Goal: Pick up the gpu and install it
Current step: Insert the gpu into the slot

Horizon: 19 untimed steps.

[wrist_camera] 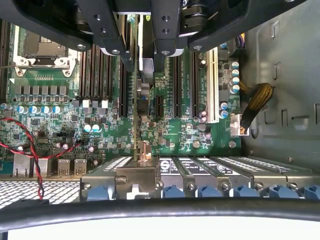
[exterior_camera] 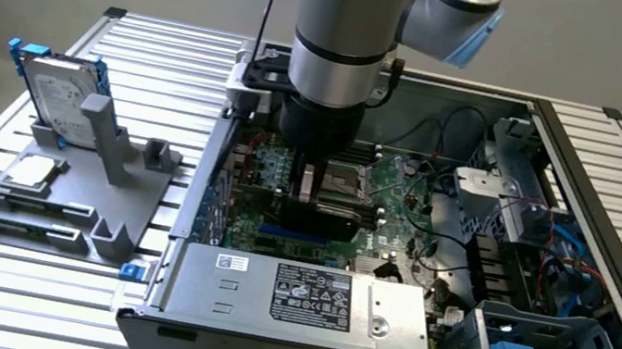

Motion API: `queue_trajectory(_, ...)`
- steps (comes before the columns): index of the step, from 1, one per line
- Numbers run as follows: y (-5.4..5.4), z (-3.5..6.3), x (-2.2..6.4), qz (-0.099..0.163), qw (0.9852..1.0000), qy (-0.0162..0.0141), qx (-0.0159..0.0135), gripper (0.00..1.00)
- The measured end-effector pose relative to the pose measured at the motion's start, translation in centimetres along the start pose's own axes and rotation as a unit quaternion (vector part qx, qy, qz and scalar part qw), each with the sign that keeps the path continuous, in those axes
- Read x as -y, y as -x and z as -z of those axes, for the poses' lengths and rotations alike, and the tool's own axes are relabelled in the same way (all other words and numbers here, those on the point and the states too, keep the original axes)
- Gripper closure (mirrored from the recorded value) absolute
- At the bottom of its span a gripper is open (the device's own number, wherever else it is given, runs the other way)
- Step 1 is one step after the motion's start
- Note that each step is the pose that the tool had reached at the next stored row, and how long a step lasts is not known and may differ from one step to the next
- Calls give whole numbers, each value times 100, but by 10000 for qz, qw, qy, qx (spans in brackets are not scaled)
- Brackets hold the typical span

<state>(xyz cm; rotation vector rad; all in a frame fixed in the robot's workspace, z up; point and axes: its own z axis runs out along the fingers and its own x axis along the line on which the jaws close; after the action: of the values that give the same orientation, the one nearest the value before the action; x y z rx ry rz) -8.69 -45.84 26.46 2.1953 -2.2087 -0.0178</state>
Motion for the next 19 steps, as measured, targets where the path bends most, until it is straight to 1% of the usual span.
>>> queue_trajectory(6,-1,-5,-13,-49,10000,0,1,74)
queue_trajectory(13,-2,-26,-49,-77,10000,1,0,74)
queue_trajectory(19,-2,-38,-50,-77,10000,1,2,74)
